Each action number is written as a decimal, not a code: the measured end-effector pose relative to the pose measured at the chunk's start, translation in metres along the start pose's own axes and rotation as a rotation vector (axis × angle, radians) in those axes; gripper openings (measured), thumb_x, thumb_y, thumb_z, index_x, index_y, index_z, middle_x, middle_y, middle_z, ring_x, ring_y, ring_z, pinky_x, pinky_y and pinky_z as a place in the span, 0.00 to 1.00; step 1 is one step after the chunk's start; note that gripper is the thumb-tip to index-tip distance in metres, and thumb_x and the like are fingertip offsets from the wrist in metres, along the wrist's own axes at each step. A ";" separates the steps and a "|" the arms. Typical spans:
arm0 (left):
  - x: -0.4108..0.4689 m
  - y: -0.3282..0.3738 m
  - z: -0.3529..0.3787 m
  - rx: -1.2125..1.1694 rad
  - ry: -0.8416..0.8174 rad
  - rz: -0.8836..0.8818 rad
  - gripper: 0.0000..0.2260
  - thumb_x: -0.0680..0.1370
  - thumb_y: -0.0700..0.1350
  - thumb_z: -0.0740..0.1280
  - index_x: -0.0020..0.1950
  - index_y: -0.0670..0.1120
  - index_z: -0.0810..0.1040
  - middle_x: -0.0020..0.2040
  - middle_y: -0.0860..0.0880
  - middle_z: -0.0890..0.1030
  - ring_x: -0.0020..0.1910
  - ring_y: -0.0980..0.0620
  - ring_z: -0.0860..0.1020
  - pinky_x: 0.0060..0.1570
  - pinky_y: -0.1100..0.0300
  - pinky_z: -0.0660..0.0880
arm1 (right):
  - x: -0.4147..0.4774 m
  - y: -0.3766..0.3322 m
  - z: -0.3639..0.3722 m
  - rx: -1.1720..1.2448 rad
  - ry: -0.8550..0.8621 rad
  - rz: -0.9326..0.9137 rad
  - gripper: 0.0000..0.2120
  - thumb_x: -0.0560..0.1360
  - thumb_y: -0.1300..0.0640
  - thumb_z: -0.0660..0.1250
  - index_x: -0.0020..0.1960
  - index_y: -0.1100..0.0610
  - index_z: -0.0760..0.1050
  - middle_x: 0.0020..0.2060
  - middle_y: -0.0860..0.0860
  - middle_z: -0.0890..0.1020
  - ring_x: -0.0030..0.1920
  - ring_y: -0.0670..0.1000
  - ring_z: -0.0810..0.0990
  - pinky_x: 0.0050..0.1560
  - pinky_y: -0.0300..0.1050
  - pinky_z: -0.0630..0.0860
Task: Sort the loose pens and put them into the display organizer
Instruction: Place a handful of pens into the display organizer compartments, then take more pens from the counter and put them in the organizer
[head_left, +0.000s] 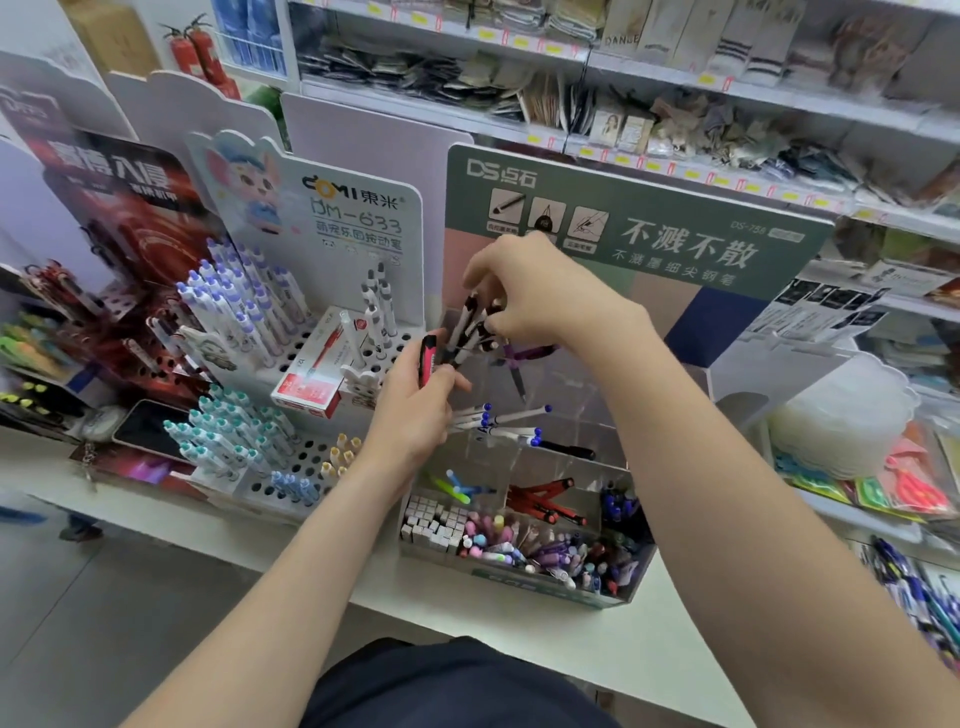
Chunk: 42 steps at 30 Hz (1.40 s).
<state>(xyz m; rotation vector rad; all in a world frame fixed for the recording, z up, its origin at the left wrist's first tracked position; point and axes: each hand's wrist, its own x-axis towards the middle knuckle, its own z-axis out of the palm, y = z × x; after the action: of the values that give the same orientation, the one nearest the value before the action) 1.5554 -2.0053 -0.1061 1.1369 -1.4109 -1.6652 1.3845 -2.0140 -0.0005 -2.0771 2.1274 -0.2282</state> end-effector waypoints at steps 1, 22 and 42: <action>0.000 0.000 0.000 -0.011 0.006 -0.010 0.19 0.83 0.37 0.62 0.71 0.53 0.73 0.40 0.45 0.77 0.26 0.53 0.66 0.23 0.60 0.62 | -0.001 0.001 0.005 -0.014 -0.004 -0.012 0.17 0.74 0.66 0.68 0.60 0.54 0.86 0.51 0.52 0.85 0.51 0.54 0.81 0.54 0.51 0.83; -0.016 -0.004 0.023 0.204 0.053 0.227 0.08 0.83 0.38 0.63 0.52 0.49 0.79 0.42 0.50 0.79 0.37 0.56 0.75 0.40 0.58 0.74 | -0.123 0.035 0.073 0.760 1.325 0.615 0.10 0.85 0.55 0.68 0.64 0.56 0.80 0.50 0.50 0.86 0.47 0.49 0.87 0.50 0.57 0.84; -0.095 -0.059 0.101 0.422 -0.421 0.318 0.08 0.79 0.38 0.68 0.47 0.50 0.81 0.35 0.52 0.81 0.34 0.54 0.78 0.37 0.62 0.74 | -0.269 0.052 0.145 0.667 0.839 0.910 0.17 0.77 0.66 0.61 0.47 0.51 0.86 0.38 0.45 0.87 0.37 0.46 0.86 0.44 0.43 0.82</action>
<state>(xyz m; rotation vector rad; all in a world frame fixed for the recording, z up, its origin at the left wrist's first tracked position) 1.5038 -1.8682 -0.1416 0.7330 -2.1627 -1.4647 1.3716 -1.7438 -0.1516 -0.5495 2.5888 -1.5739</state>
